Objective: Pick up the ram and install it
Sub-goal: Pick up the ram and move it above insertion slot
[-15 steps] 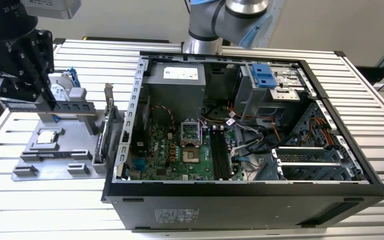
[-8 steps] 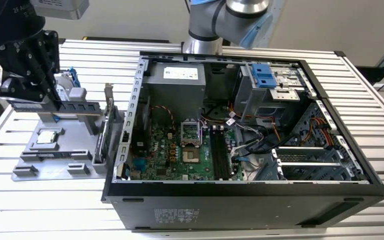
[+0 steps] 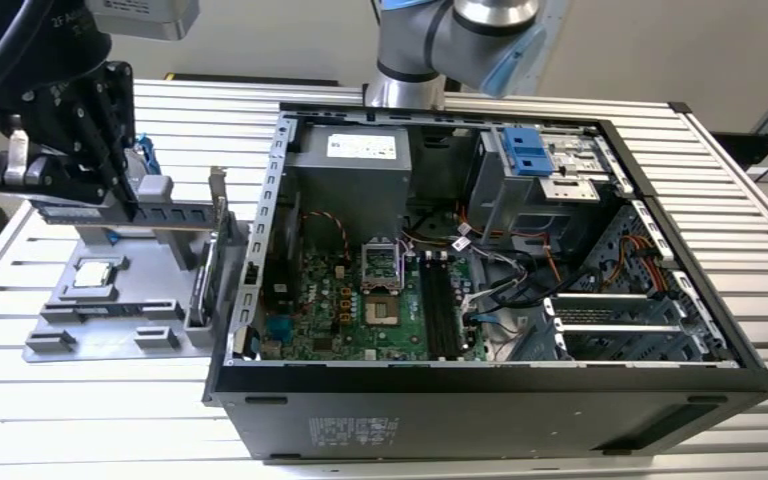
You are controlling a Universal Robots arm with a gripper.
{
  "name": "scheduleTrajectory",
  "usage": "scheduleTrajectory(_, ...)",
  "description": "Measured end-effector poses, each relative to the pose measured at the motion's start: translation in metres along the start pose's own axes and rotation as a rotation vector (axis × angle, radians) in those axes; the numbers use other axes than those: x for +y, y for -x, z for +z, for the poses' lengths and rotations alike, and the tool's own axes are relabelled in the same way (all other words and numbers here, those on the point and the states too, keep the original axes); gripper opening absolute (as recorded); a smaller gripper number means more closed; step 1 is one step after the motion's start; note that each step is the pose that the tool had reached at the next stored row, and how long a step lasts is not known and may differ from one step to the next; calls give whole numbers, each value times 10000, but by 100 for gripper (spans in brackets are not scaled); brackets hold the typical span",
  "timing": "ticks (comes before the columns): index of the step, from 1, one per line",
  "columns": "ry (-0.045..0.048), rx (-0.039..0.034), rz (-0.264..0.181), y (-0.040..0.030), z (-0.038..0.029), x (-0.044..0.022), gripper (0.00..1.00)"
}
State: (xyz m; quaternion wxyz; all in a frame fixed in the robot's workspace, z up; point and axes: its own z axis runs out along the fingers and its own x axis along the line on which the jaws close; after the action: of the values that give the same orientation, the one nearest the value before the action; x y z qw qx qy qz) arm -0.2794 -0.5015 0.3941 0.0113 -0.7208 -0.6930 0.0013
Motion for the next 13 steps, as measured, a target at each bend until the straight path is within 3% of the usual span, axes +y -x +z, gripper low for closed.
scheduleTrajectory(13, 0, -5, 0, -8, -4, 193, 0)
